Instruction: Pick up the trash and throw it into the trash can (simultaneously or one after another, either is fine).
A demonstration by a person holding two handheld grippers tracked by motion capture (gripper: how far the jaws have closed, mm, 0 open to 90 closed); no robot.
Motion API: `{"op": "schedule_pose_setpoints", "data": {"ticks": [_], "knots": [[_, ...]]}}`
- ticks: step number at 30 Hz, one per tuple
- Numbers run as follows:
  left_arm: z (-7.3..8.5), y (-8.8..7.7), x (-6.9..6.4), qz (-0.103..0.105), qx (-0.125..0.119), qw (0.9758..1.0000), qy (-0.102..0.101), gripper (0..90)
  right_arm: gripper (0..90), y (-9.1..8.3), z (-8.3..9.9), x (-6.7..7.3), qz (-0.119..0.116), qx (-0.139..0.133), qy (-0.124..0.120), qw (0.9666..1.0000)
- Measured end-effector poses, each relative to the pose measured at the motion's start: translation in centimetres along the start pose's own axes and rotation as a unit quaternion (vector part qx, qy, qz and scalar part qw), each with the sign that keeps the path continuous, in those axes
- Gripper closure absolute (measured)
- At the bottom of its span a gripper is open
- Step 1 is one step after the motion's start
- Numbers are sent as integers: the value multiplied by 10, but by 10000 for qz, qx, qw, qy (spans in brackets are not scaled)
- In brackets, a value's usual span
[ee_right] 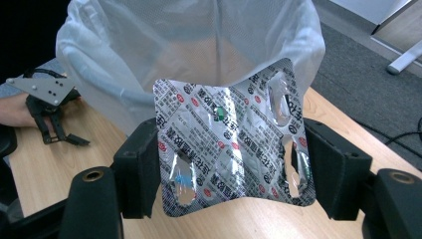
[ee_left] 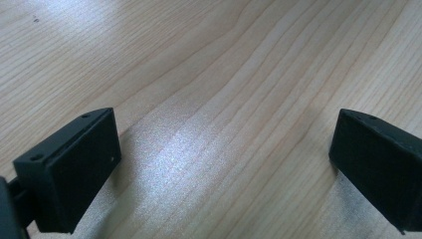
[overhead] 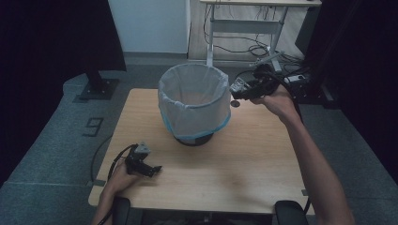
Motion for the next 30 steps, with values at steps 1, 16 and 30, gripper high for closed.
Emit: {"op": "schedule_pose_setpoints", "data": {"ticks": [1, 16, 30], "knots": [[0, 0, 0, 0, 0, 10000, 0, 0, 302, 2, -2, 0, 13, 10, -17, 10000], [0, 0, 0, 12, 6, 10000, 16, 0, 302, 37, -34, 9, -96, 44, -178, 9998], [0, 0, 1, 27, 6, 10000, 21, 0, 301, 78, -50, 22, -252, 65, -286, 9993]]}}
Point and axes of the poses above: each handheld gripper's, and its own axes: y roughly forward along the jaws, z roughly out of its underside, x roughly to its left, the point moved 9 cm from there along y, roughly forward along the jaws, and after that the axes turned 13 degrees about -x, right-handed, at the moved point
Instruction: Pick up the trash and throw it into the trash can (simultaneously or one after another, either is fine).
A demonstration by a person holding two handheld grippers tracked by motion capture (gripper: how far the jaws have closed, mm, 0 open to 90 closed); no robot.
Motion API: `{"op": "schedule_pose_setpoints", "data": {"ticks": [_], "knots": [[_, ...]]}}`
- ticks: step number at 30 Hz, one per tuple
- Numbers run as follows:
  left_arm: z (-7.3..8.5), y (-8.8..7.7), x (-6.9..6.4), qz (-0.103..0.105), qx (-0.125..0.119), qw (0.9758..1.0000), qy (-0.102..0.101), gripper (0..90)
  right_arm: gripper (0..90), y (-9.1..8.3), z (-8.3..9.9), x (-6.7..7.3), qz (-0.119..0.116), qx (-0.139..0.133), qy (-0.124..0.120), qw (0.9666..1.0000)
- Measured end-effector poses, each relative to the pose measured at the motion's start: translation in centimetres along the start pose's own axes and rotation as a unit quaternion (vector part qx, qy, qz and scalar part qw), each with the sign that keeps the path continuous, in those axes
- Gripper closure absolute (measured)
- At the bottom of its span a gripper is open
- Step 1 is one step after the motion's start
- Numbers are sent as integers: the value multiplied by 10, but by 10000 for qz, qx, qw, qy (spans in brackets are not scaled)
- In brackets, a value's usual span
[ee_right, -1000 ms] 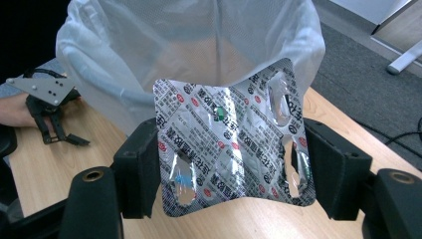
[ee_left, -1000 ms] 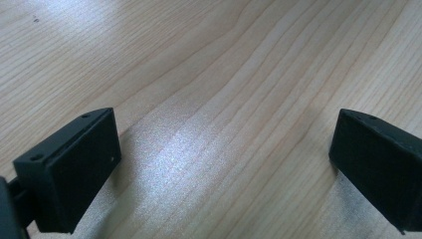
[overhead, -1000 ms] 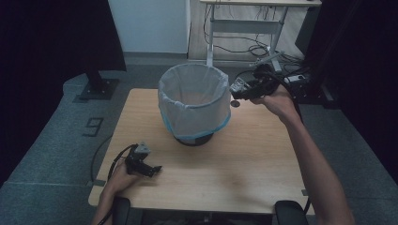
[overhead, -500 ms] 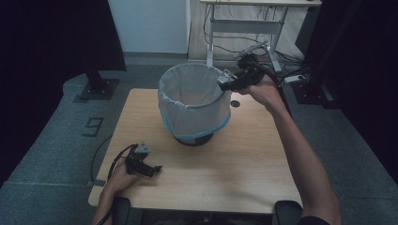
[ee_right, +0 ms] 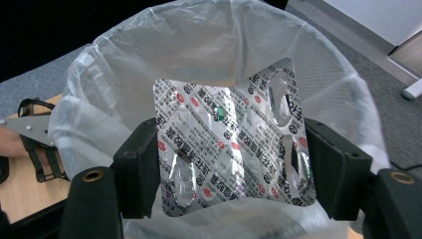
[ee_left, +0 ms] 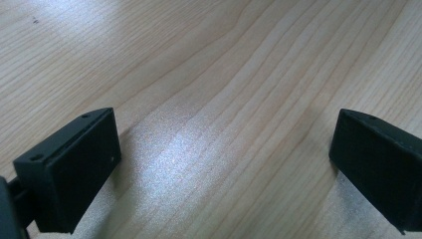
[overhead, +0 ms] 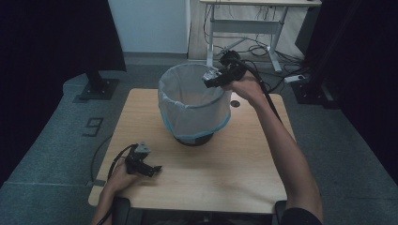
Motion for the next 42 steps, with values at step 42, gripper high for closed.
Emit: {"op": "schedule_pose_setpoints", "data": {"ticks": [42], "knots": [[0, 0, 0, 4, -1, 10000, 3, 0, 0, 14, 17, -2, 177, 72, -113, 9998]]}}
Point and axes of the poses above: each handheld gripper's, and its own axes: y roughly forward along the jaws, z roughly out of its underside, x roughly to its left, the point moved 9 cm from there along y, roughly forward along the jaws, and after that the axes turned 13 degrees about -x, right-handed, at the moved point
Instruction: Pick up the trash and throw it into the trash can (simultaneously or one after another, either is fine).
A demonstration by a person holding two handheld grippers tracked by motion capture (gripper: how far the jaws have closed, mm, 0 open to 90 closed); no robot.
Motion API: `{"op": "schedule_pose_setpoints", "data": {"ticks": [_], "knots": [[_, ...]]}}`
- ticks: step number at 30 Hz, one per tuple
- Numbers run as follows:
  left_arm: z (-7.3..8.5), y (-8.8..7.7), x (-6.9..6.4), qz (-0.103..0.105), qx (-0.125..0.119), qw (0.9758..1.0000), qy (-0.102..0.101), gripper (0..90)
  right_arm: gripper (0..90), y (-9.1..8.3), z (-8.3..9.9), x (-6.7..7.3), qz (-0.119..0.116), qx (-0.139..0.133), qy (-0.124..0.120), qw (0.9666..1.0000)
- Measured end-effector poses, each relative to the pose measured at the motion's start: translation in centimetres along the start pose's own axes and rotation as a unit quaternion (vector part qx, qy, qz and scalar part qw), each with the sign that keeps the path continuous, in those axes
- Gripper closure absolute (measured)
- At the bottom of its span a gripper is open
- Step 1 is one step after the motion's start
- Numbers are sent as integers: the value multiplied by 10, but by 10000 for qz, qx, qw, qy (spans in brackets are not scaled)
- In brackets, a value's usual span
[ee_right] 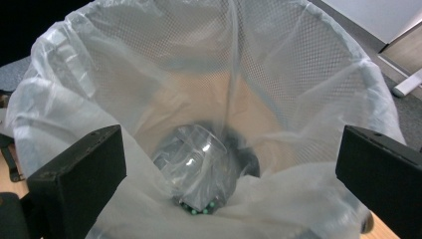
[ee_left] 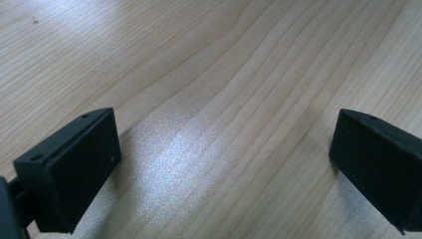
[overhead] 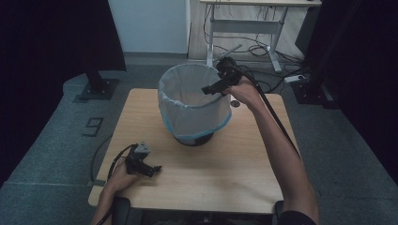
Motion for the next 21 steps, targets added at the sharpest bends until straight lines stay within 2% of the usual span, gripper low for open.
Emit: {"op": "schedule_pose_setpoints", "data": {"ticks": [12, 16, 21], "knots": [[0, 0, 0, -1, 2, 10000, 1, 0, 0, -19, 15, -8, 42, -104, 79, 9999], [0, 0, 0, 0, 2, 10000, 1, 0, 0, -26, 22, -12, 134, -41, 52, 9999], [0, 0, 0, 0, 2, 10000, 1, 0, 0, -35, 24, -14, 152, -169, 88, 9997]]}}
Point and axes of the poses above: each handheld gripper's, and its own axes: y roughly forward along the jaws, z roughly out of its underside, x roughly to its left, the point moved 9 cm from there along y, roughly forward along the jaws, and after that the axes turned 13 degrees about -x, right-handed, at the moved point
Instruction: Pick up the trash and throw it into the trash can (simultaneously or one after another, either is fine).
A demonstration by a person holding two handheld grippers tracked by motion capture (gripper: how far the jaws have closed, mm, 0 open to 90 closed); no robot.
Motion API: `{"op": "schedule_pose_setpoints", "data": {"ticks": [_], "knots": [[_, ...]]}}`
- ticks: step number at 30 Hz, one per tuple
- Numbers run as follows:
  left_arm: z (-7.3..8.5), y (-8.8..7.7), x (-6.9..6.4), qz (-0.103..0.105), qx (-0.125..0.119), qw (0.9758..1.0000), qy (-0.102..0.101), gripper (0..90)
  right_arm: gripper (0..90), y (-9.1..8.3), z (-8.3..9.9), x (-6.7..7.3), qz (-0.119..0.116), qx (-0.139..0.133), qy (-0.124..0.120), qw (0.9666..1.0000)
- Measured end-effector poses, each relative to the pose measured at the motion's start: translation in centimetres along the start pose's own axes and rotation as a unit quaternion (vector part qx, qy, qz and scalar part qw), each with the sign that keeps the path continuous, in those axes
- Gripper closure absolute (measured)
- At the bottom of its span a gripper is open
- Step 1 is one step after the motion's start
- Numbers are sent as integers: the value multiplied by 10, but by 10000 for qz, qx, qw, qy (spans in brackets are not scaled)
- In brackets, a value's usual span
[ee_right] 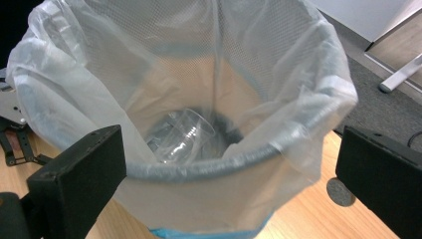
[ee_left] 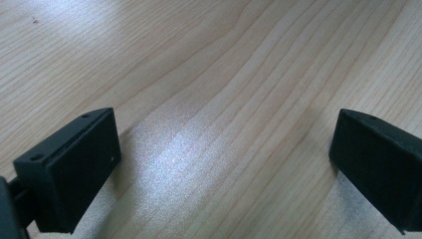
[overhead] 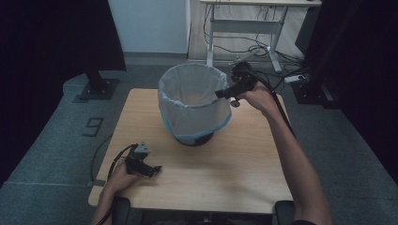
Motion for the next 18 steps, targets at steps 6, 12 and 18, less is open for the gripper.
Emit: {"op": "schedule_pose_setpoints", "data": {"ticks": [6, 12, 18], "knots": [[0, 0, 0, -1, -2, 10000, -1, 0, 0, -12, 6, -5, 49, -41, 13, 10000], [0, 0, 0, -4, -3, 10000, -1, 0, 0, -22, 14, -11, 117, -67, 52, 9999], [0, 0, 0, -3, -2, 10000, -5, 0, 0, -30, 23, -16, 199, -81, 98, 9997]]}}
Point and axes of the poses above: each handheld gripper's, and its own axes: y roughly forward along the jaws, z roughly out of its underside, x roughly to its left, the point moved 9 cm from there along y, roughly forward along the jaws, and after that the axes turned 13 degrees about -x, right-handed, at the moved point
